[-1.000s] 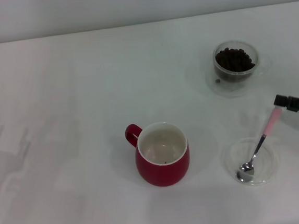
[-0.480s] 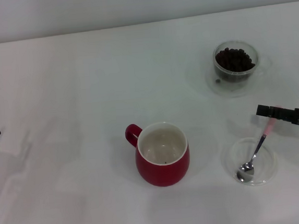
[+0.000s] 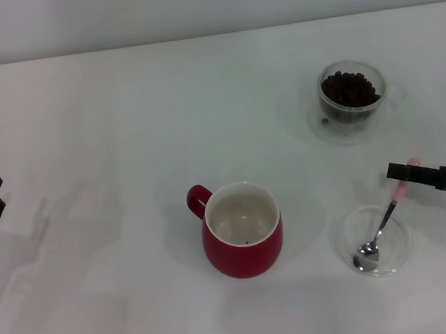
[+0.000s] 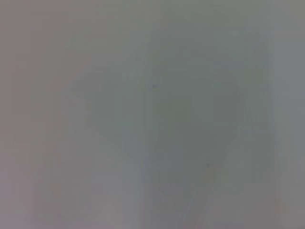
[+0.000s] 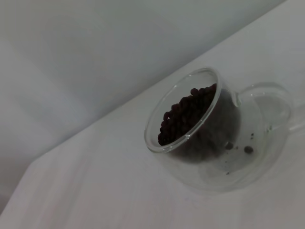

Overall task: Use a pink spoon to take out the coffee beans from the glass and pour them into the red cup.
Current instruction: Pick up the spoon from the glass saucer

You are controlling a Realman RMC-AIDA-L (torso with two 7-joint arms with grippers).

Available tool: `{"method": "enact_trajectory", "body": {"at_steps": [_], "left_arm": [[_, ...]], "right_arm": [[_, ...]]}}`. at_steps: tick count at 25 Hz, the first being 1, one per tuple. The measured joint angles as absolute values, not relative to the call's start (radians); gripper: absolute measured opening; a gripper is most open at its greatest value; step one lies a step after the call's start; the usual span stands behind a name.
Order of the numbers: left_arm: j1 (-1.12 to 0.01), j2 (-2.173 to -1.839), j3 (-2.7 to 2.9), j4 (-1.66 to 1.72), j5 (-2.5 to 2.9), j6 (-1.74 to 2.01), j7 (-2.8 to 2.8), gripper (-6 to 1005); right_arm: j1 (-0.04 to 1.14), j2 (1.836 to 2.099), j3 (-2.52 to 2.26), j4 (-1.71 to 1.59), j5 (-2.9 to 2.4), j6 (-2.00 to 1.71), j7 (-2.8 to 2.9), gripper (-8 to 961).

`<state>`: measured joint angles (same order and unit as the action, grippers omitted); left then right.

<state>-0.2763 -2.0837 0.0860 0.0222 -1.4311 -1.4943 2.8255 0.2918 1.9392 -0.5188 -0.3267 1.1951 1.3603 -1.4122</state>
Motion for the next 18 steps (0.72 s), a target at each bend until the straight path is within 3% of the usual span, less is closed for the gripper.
{"method": "enact_trajectory", "body": {"at_steps": [6, 18], "left_arm": [[-0.276, -2.085, 0.086, 0.014, -1.424, -1.492, 2.826, 581], [-0.276, -2.085, 0.086, 0.011, -1.423, -1.483, 2.826, 579]], "right_arm": [[0.297, 1.937, -0.518, -0.328, 1.193, 1.361, -1.409, 510], [0.307, 1.938, -0.52, -0.325, 1.184, 1.386, -1.401, 446]]}}
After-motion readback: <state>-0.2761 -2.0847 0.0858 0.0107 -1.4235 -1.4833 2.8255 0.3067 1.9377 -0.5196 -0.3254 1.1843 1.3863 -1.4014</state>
